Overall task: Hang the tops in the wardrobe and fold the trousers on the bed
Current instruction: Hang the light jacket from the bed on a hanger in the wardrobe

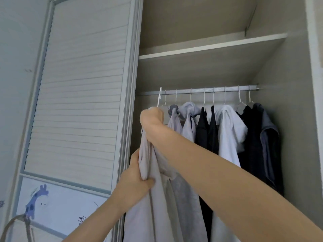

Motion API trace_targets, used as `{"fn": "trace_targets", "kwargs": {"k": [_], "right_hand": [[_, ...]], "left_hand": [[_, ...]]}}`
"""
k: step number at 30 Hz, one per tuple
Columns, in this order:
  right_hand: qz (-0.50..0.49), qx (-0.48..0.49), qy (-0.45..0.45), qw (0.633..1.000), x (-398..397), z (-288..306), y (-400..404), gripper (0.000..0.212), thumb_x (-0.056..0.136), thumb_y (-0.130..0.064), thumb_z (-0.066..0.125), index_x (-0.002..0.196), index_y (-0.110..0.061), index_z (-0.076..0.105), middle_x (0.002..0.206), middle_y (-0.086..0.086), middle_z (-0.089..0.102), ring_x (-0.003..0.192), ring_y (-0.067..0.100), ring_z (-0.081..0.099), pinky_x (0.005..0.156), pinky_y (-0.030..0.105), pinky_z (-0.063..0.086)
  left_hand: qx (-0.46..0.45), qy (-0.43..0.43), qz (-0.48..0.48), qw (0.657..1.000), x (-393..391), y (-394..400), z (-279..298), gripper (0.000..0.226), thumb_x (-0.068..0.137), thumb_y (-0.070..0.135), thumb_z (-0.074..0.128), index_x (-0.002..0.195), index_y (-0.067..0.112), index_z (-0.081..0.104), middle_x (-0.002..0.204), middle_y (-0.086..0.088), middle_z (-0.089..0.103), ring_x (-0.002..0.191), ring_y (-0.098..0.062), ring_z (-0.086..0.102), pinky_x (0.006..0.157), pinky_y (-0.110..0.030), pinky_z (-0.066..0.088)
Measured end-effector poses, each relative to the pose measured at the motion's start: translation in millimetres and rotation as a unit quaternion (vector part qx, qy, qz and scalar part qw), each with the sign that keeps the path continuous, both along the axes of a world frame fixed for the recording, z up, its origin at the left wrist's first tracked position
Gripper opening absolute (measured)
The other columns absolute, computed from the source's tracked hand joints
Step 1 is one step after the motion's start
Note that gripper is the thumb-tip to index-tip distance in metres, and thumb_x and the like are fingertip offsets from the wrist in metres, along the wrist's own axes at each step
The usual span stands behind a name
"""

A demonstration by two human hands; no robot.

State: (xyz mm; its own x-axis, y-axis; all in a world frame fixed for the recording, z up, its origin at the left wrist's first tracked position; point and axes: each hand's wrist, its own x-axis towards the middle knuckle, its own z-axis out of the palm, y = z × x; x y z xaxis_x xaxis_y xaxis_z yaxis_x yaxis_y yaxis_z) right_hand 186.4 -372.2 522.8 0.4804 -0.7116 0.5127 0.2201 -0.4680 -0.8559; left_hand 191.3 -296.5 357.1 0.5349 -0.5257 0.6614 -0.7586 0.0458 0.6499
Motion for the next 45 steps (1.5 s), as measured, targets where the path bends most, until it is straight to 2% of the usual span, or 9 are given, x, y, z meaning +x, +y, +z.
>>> {"fn": "trace_targets", "kwargs": {"k": [4,9,13,18,21,25,32,40,45], "right_hand": [[-0.05,0.024,-0.016,0.998,29,13,-5,0.04,0.092,-0.011,0.055,0.128,0.001,0.042,0.125,0.016,0.053,0.106,0.03,0.059,0.083,0.034,0.05],[-0.082,0.023,-0.004,0.996,58,24,-36,0.04,0.093,-0.011,0.054,0.128,0.005,0.043,0.126,0.017,0.053,0.111,0.031,0.058,0.082,0.033,0.048],[-0.079,0.012,-0.026,0.996,78,41,-64,0.038,0.095,-0.01,0.049,0.13,0.002,0.044,0.126,0.017,0.055,0.109,0.031,0.059,0.073,0.029,0.041],[-0.149,-0.1,-0.044,0.983,110,65,-103,0.034,0.095,-0.012,0.051,0.127,-0.001,0.05,0.125,0.014,0.054,0.095,0.025,0.06,0.06,0.024,0.038],[-0.191,-0.12,-0.02,0.974,128,79,-129,0.039,0.095,-0.017,0.052,0.13,-0.001,0.048,0.133,0.015,0.049,0.114,0.029,0.056,0.074,0.027,0.039],[-0.216,-0.124,0.014,0.968,154,95,-165,0.046,0.095,-0.016,0.052,0.134,0.006,0.042,0.139,0.019,0.044,0.127,0.034,0.047,0.098,0.04,0.044],[-0.231,-0.159,0.074,0.957,182,100,-210,0.039,0.091,-0.006,0.05,0.128,0.006,0.048,0.132,0.019,0.051,0.121,0.037,0.051,0.097,0.04,0.047],[-0.256,-0.244,0.154,0.923,195,81,-227,0.034,0.095,-0.005,0.043,0.126,0.006,0.054,0.131,0.02,0.054,0.123,0.036,0.051,0.097,0.04,0.045],[-0.285,-0.348,0.187,0.873,183,50,-211,0.055,0.089,-0.013,0.055,0.135,0.01,0.035,0.139,0.022,0.04,0.127,0.04,0.044,0.101,0.041,0.043]], "left_hand": [[-0.021,0.008,0.096,0.995,33,0,-4,0.047,0.079,0.005,0.063,0.12,0.024,0.048,0.084,0.013,0.061,0.071,0.001,0.056,0.053,-0.007,0.041],[0.01,-0.028,0.089,0.996,62,-9,-2,0.049,0.078,-0.002,0.056,0.12,0.023,0.051,0.087,0.008,0.064,0.076,-0.004,0.058,0.059,-0.007,0.042],[0.023,-0.088,0.076,0.993,75,-34,7,0.064,0.086,-0.001,0.046,0.138,0.034,0.037,0.1,0.012,0.06,0.077,0.003,0.053,0.068,-0.003,0.039],[0.012,-0.113,0.079,0.99,103,-82,30,0.068,0.095,0.011,0.041,0.151,0.036,0.013,0.105,0.006,0.061,0.085,-0.005,0.058,0.077,-0.017,0.045],[0.019,-0.094,0.089,0.991,118,-110,38,0.075,0.096,0.009,0.04,0.151,0.039,0.0,0.116,-0.002,0.061,0.098,-0.016,0.061,0.092,-0.032,0.05],[0.005,-0.093,0.078,0.993,144,-143,43,0.077,0.093,0.004,0.036,0.146,0.047,0.002,0.117,0.0,0.06,0.102,-0.018,0.061,0.094,-0.036,0.049],[0.07,-0.022,0.094,0.993,171,-186,30,0.09,0.092,0.004,0.048,0.139,0.058,-0.007,0.112,0.003,0.061,0.094,-0.011,0.062,0.095,-0.033,0.05],[0.1,0.015,0.087,0.991,193,-198,5,0.09,0.093,0.012,0.056,0.142,0.055,-0.007,0.119,0.007,0.055,0.102,-0.007,0.057,0.1,-0.029,0.044],[0.118,0.04,0.064,0.99,201,-191,-7,0.092,0.093,0.018,0.06,0.147,0.049,-0.007,0.121,0.006,0.054,0.104,-0.007,0.057,0.102,-0.031,0.044]]}}
